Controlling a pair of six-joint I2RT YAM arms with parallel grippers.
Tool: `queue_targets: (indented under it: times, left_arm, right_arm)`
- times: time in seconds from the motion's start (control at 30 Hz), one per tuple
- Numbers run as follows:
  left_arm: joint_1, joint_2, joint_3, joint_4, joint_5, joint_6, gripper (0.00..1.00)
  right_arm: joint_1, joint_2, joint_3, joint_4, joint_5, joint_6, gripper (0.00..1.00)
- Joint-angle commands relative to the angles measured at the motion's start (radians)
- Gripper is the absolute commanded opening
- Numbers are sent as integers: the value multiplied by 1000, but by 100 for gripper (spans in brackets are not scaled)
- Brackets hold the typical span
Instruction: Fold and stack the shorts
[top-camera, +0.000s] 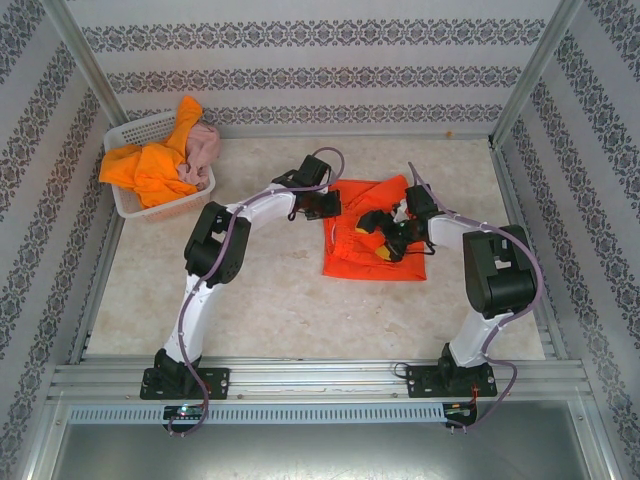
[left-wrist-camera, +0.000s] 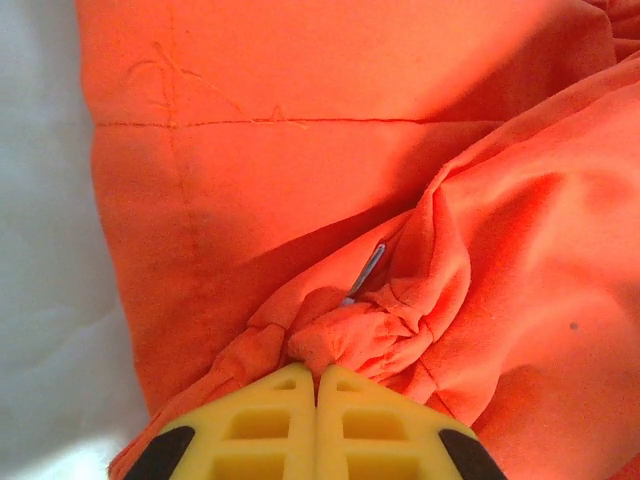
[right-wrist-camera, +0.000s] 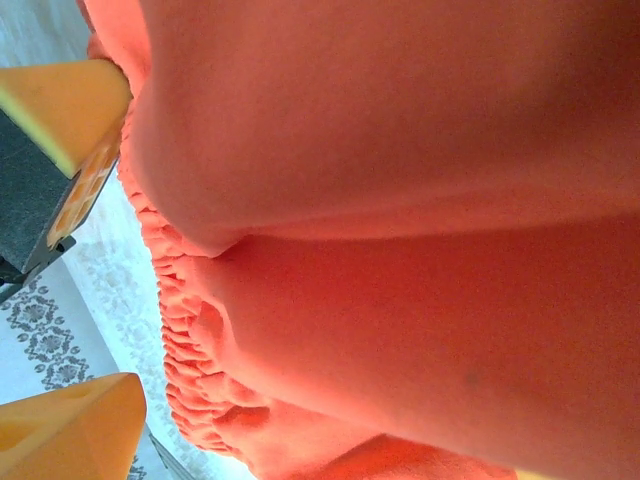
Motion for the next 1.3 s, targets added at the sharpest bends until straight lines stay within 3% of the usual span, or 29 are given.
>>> queue_targets:
  times: [0.0,0.27,0.47,0.57,0.7,0.8,1.0,1.27]
  left_arm:
    - [5,-107,14,-58,-53,41,0]
    - [52,-152,-116,16,-77,0,0]
    - [70,-84,-135,63,-45,-10,1]
    - [80,-102,-131,81,-3,0,23]
    - [79,-250,-199,104,27,25,57]
    - [70,-371,-304,113,80,1,69]
    - [-5,-471,-526,156,145,-73,70]
    - [-60,-448,-635,289,160,-169,59]
  right_arm:
    - [-12,-14,-22,-5,-18,-10,91]
    - [-8,-38,-68,-7,-39,-4,91]
    - [5,-30,-64,6,-84,1,92]
    - [16,-47,-13,4,-126,11,92]
    - [12,-112,100,-60,-132,-8,93]
    - [-12,-149,191,-96,-106,-23,94]
    - [-80,-28,389,-126,-51,-52,95]
    - [-133,251,669,-136,-60,-64,95]
